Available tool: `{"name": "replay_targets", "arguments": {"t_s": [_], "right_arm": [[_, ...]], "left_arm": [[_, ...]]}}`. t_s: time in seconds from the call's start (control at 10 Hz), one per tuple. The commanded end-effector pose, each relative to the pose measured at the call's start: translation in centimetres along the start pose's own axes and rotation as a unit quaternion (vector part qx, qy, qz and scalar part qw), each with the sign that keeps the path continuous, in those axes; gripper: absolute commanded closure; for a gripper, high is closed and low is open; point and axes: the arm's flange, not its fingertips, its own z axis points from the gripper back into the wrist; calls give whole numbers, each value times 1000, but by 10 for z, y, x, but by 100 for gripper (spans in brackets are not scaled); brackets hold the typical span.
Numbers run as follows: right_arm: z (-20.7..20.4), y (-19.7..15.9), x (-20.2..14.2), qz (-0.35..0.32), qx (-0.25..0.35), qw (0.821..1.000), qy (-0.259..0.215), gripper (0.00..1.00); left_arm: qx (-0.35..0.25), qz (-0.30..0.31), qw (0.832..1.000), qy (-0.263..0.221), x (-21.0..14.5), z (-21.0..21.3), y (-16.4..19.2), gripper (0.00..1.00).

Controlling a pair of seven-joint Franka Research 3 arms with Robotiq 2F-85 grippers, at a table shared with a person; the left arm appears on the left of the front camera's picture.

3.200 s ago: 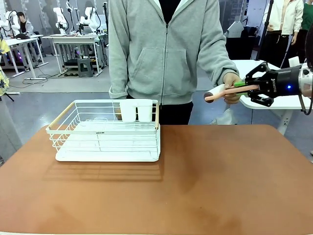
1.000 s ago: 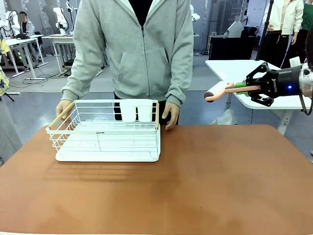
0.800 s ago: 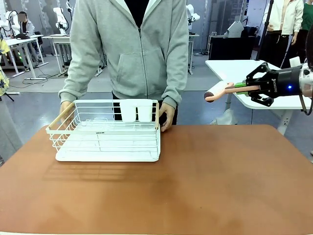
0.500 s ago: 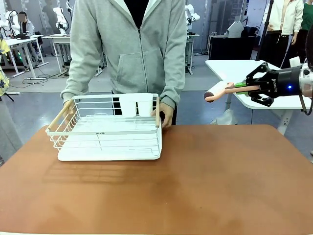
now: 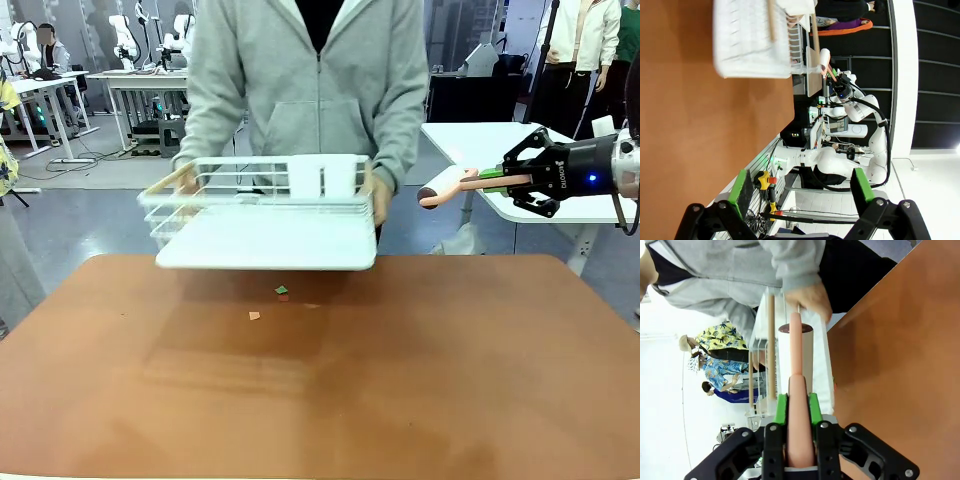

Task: Clean the table.
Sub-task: Clean the table with the Lint Roller when the human lifts the Dish drying rack.

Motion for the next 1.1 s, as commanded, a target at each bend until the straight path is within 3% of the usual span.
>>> {"name": "replay_targets", "arguments": {"t_s": [0.0,0.9,1.0], "right_arm": [[-1,0,-1,0,1,1000,1,100],[-1,0,-1,0,1,1000,1,100],[0,0,0,0,0,1000,0,78]], "left_arm": [[5,-2,1000,1,-2,2,0,0],[5,-2,1000,1,-2,2,0,0],[5,-2,1000,1,-2,2,0,0]]}}
